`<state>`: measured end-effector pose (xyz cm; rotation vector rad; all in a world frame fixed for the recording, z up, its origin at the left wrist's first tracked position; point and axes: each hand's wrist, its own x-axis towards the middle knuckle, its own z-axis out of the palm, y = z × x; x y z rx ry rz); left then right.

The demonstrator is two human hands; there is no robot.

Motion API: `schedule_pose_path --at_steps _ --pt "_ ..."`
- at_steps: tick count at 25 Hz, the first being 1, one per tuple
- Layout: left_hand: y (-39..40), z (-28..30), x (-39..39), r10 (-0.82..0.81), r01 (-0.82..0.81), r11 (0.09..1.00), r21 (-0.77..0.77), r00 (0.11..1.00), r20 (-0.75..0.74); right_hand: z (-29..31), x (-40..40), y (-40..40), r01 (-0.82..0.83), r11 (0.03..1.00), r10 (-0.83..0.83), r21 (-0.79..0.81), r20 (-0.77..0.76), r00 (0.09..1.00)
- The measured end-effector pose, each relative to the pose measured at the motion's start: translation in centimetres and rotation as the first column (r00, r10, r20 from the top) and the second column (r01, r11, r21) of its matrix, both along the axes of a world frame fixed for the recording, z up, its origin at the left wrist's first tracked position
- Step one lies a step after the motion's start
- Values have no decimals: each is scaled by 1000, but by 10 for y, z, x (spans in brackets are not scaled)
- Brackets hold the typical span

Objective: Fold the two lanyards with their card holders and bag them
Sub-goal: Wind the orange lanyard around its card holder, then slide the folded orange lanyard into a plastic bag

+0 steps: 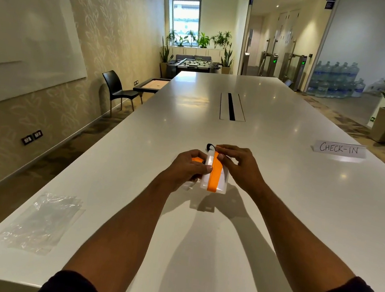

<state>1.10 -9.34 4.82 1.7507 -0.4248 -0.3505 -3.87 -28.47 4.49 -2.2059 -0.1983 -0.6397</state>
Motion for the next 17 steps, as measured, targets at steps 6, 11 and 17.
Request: schedule_pose_path --at_steps 6,11,17 --pt "3 1 -3 -44 44 998 35 999 -14 -13 -5 -3 -60 992 81 114 -185 979" --pt "-3 7 -2 -25 24 993 116 1000 7 -29 -13 2 -127 906 243 403 -250 937" --pt "4 -1 7 68 -90 962 259 993 91 -51 -14 7 -62 798 341 600 -364 867"
